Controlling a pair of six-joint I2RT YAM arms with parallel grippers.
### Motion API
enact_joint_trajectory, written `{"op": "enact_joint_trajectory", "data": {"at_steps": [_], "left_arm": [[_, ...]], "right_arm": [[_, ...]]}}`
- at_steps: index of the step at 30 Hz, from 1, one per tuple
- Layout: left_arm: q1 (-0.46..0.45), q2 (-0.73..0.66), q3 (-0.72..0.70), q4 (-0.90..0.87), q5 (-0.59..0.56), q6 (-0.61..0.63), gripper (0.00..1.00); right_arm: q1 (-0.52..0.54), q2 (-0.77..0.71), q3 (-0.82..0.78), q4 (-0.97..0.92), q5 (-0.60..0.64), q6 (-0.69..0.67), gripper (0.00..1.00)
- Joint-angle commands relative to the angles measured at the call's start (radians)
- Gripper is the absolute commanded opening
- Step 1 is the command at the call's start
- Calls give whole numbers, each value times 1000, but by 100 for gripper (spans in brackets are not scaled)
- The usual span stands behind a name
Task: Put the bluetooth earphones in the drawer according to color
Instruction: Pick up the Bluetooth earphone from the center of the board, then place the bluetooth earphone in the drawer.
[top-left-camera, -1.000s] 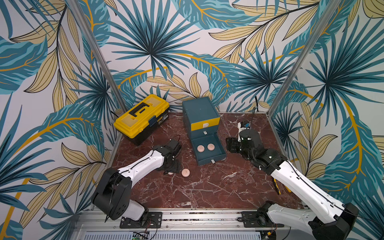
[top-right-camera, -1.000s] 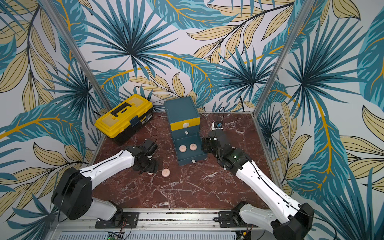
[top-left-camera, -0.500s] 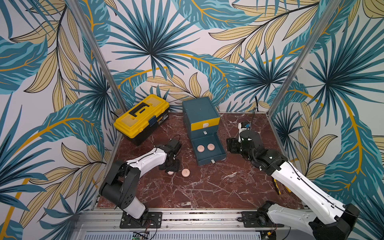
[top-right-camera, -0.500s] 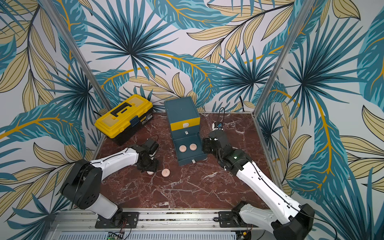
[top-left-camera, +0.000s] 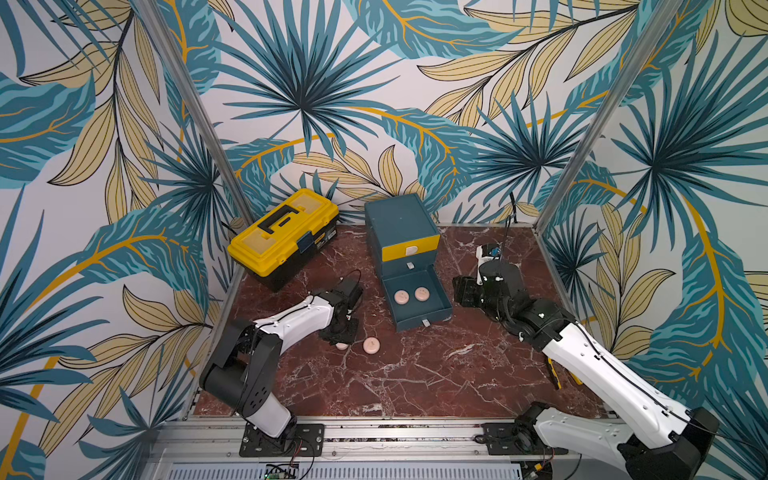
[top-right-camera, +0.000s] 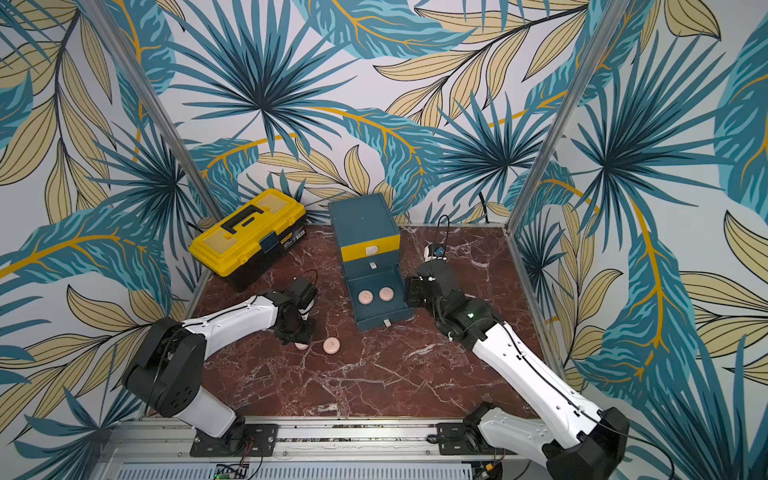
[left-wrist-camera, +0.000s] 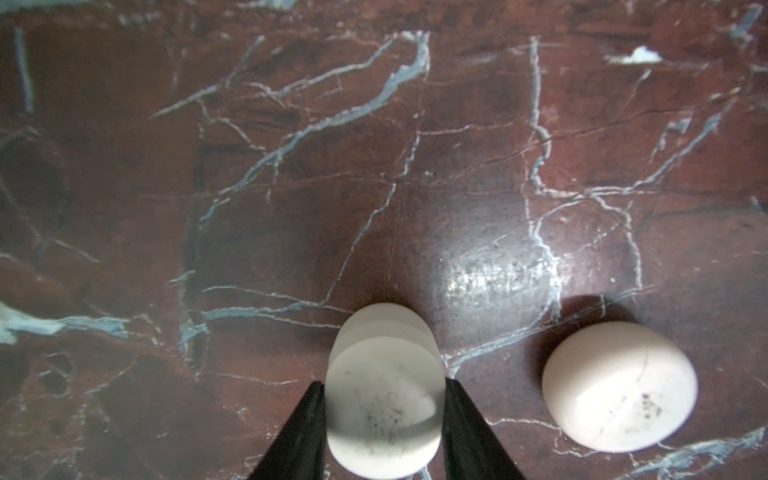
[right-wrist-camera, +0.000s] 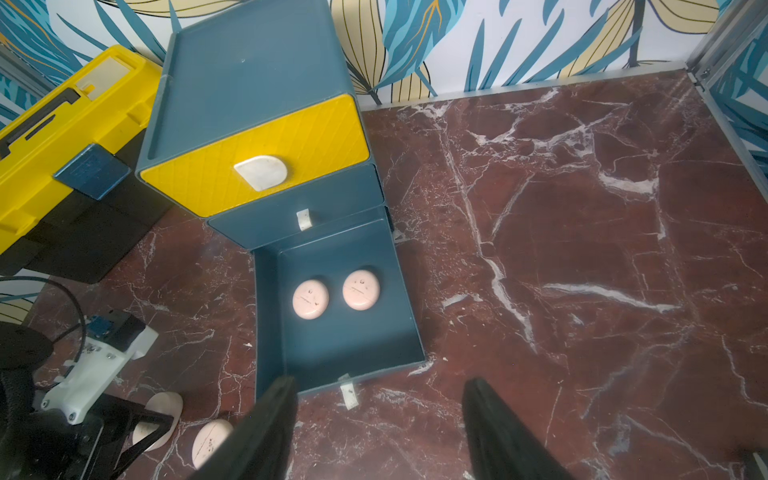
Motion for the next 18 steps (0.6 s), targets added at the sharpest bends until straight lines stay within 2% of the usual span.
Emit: {"op": "enact_joint_trajectory", "data": {"at_steps": [1, 8, 13, 18], "left_arm": [[5, 1, -21, -7, 6, 5, 31], [-19, -100, 60, -96, -10, 6, 28], [-93, -142, 215, -194, -39, 3, 28], [-166, -133, 405, -212, -34, 0, 28]], "right_arm": [[2, -15, -24, -19, 12, -7, 68], [3, -29, -24, -23, 11, -6, 68], [4, -35, -24, -23, 17, -4, 68], [3, -56, -28, -24, 25, -7, 68]]}}
